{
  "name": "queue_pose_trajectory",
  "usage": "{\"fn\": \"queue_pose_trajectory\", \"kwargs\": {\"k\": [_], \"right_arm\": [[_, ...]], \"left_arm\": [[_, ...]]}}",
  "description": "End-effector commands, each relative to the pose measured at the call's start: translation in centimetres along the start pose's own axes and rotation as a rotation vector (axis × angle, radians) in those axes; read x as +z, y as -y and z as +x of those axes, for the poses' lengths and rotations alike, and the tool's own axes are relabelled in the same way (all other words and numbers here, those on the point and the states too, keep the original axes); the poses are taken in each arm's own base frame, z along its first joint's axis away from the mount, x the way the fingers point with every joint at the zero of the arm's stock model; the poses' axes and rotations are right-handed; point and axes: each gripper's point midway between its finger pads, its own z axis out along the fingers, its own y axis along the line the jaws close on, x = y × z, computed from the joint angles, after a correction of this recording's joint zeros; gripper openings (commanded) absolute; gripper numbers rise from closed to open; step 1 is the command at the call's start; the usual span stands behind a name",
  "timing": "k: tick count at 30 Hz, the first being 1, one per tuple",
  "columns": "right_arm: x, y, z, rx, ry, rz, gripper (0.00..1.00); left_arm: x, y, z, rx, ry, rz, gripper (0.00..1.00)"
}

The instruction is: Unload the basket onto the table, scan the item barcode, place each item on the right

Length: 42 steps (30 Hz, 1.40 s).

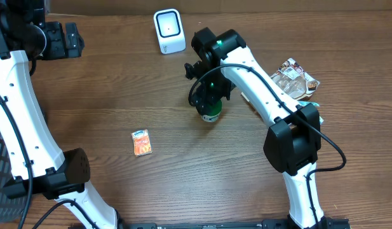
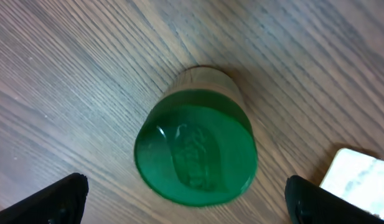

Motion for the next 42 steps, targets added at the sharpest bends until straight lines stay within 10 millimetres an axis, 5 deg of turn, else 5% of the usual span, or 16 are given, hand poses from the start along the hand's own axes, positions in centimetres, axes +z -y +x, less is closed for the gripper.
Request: {"fn": "queue_pose_trajectory", "kwargs": {"k": [1,19,35,42], "right_arm": [[0.9,-0.5,0.1,-0.024,-0.008,-0.02,1.0],[2.3,0.0,-0.9,-0.025,0.034,-0.006,0.96],[4.0,0.0,0.0,-0.014,-0.001,-0.018,0.96],[4.0,0.7,-0.2,0.061,0.008,0.018,0.8]], "left_arm": [[-0.2,-0.3,0.0,0.008,0.004,-0.009,1.0],[-0.2,-0.3,0.0,0.008,0.004,-0.009,0.99],[-0.2,-0.3,0.0,0.008,0.004,-0.009,1.0],[-0.2,-0.3,0.0,0.008,0.004,-0.009,1.0]]}}
